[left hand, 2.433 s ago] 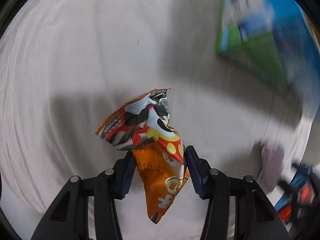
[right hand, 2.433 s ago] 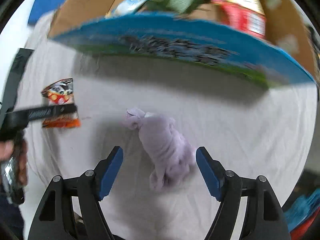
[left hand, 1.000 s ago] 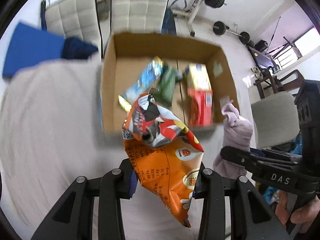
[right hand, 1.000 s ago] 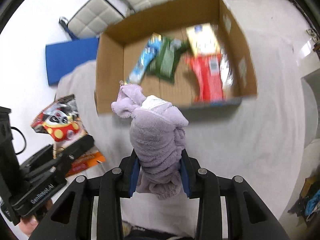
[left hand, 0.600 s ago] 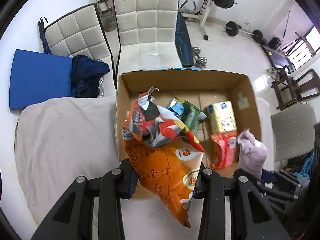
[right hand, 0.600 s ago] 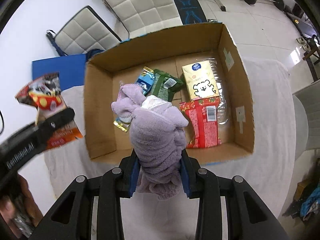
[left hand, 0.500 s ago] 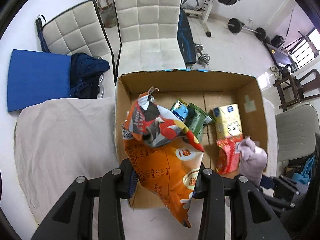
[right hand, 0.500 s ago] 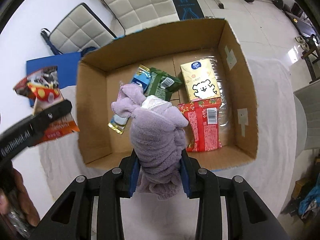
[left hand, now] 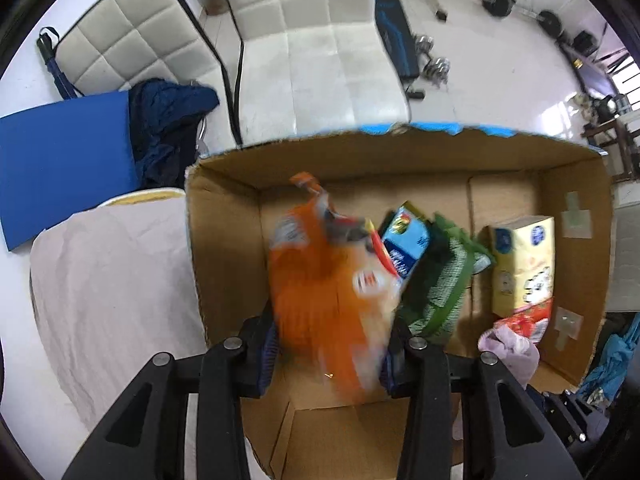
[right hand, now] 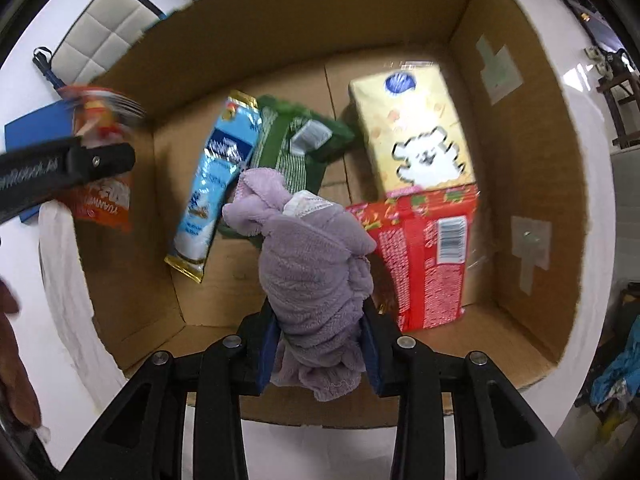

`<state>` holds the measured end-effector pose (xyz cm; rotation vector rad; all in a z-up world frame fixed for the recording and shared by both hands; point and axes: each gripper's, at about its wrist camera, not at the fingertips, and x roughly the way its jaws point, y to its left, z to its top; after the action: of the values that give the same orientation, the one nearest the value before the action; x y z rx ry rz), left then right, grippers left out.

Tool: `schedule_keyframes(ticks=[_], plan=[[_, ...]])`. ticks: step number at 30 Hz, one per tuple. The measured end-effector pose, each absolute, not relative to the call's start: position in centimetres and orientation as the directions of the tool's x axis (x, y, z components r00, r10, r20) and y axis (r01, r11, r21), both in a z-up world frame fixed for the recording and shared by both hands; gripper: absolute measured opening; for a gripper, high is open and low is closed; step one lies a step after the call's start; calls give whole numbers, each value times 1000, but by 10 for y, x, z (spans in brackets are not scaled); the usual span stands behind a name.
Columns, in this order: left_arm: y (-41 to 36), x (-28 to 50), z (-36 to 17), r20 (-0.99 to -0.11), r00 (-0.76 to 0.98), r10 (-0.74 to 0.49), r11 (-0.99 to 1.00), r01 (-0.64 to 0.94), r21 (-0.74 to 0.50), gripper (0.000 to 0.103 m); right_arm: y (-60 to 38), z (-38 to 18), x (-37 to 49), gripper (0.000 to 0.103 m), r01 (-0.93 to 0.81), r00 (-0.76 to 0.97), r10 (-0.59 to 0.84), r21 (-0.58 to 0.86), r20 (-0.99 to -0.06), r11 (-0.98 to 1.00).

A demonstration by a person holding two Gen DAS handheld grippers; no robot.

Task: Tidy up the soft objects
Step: 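Lower the chip bag and sock into the box and open both tools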

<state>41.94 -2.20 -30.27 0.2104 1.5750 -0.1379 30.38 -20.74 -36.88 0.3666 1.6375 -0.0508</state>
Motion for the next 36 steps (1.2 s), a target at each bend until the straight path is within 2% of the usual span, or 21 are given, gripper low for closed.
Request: schedule_keyframes(ticks=[2, 4, 7, 13, 22, 23, 24, 25, 26, 27, 29, 31, 34, 36], plan=[[-20, 422, -307, -998, -10, 63, 975, 215, 60, 39, -205, -372, 304, 42, 252, -71, 193, 169, -979, 953], [-17, 423, -307, -998, -10, 66, 976, 210, 62, 39, -202, -374, 303, 49, 236, -81, 178, 154, -981, 959], [-12, 424, -307, -999, -14, 52, 981, 189, 49, 39, -200, -368, 301, 51, 221, -74, 163, 143, -984, 965], [-9, 419, -297, -999, 16, 31, 984, 177, 34, 40, -201, -355, 297, 67, 209, -50, 141, 128, -989, 970], [-7, 379, -258, -992, 123, -19, 984, 179, 4, 40, -224, -338, 281, 68, 183, -7, 78, 75, -997, 980], [-7, 371, -254, -990, 138, -24, 984, 177, 1, 42, -226, -335, 279, 68, 180, 0, 73, 71, -997, 981], [-8, 366, -250, -988, 148, -31, 984, 176, -5, 56, -229, -332, 276, 68, 177, 8, 65, 65, -998, 982], [-7, 360, -247, -986, 162, -44, 985, 171, -16, 66, -231, -328, 273, 68, 172, 17, 57, 59, -998, 983], [-7, 352, -243, -981, 183, -58, 986, 163, -28, 83, -235, -324, 272, 69, 168, 23, 50, 54, -998, 984], [-7, 345, -240, -977, 201, -70, 987, 158, -38, 92, -238, -320, 268, 77, 166, 31, 43, 47, -999, 985], [-7, 334, -238, -974, 215, -75, 988, 151, -43, 94, -242, -315, 266, 93, 159, 50, 33, 41, -998, 986], [-8, 324, -238, -973, 216, -81, 989, 139, -51, 100, -244, -305, 262, 94, 157, 75, 21, 32, -997, 987], [-7, 310, -242, -971, 214, -105, 989, 122, -80, 101, -248, -298, 258, 95, 153, 92, 9, 23, -996, 988], [-6, 302, -242, -969, 224, -106, 990, 112, -82, 101, -250, -297, 255, 103, 157, 100, 4, 20, -995, 987]])
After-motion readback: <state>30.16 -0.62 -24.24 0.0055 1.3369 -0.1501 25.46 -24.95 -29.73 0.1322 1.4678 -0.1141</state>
